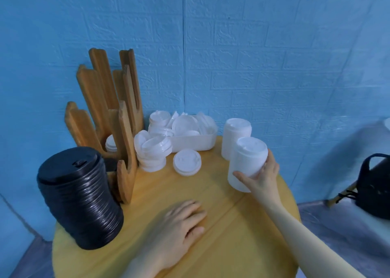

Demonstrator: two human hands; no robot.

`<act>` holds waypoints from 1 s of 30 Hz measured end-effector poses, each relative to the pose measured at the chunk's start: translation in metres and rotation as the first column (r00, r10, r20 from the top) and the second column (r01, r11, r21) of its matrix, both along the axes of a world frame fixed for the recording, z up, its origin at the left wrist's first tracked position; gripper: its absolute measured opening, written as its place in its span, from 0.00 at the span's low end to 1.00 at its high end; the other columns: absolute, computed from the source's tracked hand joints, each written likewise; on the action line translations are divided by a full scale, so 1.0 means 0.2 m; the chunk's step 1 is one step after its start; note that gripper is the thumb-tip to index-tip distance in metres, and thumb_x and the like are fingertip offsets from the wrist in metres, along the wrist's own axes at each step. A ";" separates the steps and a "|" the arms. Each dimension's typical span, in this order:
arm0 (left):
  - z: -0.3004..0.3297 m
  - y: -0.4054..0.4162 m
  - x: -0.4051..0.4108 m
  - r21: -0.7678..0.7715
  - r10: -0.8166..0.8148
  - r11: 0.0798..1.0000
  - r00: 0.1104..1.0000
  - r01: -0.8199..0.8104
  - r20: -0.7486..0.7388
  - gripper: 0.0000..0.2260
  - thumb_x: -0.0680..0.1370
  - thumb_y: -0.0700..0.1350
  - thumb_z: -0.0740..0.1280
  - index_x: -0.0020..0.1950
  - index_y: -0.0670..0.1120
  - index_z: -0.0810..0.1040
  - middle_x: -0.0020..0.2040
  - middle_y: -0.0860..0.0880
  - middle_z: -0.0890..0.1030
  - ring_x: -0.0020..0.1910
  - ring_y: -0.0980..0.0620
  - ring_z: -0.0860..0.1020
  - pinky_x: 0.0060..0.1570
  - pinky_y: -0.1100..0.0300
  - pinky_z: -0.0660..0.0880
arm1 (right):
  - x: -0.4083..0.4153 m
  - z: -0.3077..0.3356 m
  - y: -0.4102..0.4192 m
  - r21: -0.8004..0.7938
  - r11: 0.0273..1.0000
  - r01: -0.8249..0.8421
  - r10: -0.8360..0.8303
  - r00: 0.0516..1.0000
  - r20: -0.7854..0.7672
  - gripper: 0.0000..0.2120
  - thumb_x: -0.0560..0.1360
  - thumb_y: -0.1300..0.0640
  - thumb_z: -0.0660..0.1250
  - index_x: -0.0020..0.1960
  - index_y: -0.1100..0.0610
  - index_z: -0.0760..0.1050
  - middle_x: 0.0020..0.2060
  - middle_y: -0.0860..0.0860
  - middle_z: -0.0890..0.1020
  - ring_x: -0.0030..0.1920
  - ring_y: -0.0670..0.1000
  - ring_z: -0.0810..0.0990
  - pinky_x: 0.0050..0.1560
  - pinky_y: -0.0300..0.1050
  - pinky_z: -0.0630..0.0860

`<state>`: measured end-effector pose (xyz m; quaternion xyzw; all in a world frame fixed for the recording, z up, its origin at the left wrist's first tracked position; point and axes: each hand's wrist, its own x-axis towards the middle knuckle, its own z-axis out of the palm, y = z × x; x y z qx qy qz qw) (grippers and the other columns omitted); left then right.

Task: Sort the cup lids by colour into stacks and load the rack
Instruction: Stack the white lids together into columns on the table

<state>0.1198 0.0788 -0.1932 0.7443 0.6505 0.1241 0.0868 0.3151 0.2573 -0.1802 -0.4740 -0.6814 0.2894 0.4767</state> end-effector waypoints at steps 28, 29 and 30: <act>-0.05 0.28 -0.22 0.159 0.449 0.859 0.866 -0.486 0.221 0.27 0.84 0.54 0.57 0.81 0.57 0.51 0.79 0.56 0.56 0.78 0.54 0.57 0.75 0.58 0.57 | -0.65 -0.09 0.02 -0.026 0.980 -0.195 0.190 0.900 0.393 0.51 0.67 0.36 0.73 0.78 0.51 0.48 0.75 0.49 0.57 0.76 0.51 0.54 0.72 0.52 0.54; -0.05 0.30 -0.23 0.169 0.436 0.859 0.864 -0.483 0.252 0.26 0.84 0.54 0.57 0.81 0.57 0.53 0.78 0.57 0.57 0.76 0.56 0.58 0.73 0.60 0.60 | -0.67 -0.09 0.04 -0.028 0.979 -0.204 0.199 0.902 0.384 0.51 0.66 0.35 0.73 0.78 0.51 0.48 0.75 0.48 0.59 0.76 0.50 0.54 0.72 0.52 0.53; -0.05 0.31 -0.23 0.174 0.420 0.859 0.857 -0.482 0.297 0.25 0.84 0.53 0.58 0.80 0.56 0.55 0.77 0.58 0.59 0.75 0.57 0.60 0.70 0.63 0.62 | -0.68 -0.09 0.05 -0.023 0.976 -0.215 0.208 0.902 0.378 0.51 0.66 0.34 0.72 0.78 0.50 0.49 0.74 0.48 0.61 0.75 0.49 0.55 0.72 0.51 0.53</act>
